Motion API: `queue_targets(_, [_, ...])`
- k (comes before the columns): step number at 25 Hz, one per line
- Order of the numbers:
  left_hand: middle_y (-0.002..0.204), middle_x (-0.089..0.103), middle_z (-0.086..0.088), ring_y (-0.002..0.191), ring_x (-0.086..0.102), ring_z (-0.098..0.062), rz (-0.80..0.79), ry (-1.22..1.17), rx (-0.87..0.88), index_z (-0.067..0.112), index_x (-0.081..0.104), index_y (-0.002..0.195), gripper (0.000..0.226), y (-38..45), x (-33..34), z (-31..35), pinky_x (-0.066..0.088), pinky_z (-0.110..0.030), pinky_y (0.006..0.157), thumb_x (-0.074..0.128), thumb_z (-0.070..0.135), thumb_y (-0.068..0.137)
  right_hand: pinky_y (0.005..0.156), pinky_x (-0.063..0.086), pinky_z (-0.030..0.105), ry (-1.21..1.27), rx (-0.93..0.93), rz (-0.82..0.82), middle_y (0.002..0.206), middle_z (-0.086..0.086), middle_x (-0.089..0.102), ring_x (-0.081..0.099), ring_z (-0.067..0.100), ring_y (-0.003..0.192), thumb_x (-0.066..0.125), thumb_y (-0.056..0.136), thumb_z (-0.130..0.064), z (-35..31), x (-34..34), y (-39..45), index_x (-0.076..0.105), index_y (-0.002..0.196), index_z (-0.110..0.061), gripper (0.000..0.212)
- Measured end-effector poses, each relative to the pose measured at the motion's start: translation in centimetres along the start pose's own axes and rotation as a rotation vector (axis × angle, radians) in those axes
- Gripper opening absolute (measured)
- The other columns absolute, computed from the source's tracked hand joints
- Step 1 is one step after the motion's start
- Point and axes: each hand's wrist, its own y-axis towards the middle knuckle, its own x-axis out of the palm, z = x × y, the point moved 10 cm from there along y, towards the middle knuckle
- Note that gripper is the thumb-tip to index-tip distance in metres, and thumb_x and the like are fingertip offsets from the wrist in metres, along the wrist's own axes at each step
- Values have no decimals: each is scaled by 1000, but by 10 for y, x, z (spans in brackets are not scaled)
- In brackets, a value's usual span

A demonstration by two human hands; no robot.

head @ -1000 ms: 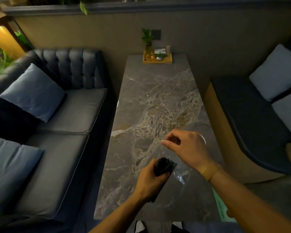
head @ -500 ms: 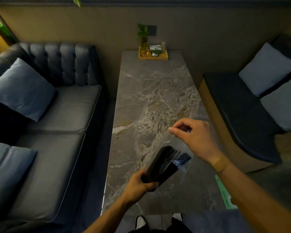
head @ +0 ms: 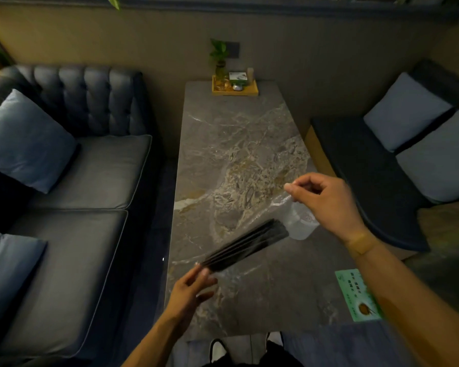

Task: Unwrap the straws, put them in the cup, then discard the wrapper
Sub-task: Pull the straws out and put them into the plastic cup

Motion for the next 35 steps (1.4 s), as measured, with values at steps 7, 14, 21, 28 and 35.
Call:
queue_targets(7, [89,73,-9,82,66,-21,203,-149,140,10,71,107,19,5,-9,34,51,-32,74,61,17,93,62,51,10,116,118,-55,69,2,71,63,0,60,71,84,-16,49,-15,19,73,82,-9,8])
queue_targets(14, [81,76,-2,82,68,-21,326,-16,333,26,79,83,10,13,7,89,54,-33,70,72,19,85,58,48,10,154,244,-29,70,6,68,61,-3,57,72,83,-13,113,-41,41,73,86,-1,12])
queue_targets(21, [76,75,3,76,66,-17,351,173,479,29,78,82,12,19,38,144,53,-34,68,70,21,87,44,41,8,174,378,-19,71,2,70,58,6,59,74,82,-22,158,-57,58,73,76,-15,9])
queue_targets(28, [86,74,-6,77,67,-15,357,350,588,27,74,91,9,16,62,181,53,-31,69,68,20,90,61,49,24,258,467,-49,74,7,67,58,16,70,72,84,-19,186,-56,56,72,89,0,20])
queue_targets(35, [81,74,-1,67,66,-1,327,436,641,28,75,92,9,19,80,211,53,-17,60,68,23,89,58,48,24,304,511,-42,72,4,66,57,14,67,71,85,-21,201,-60,59,69,77,-12,13])
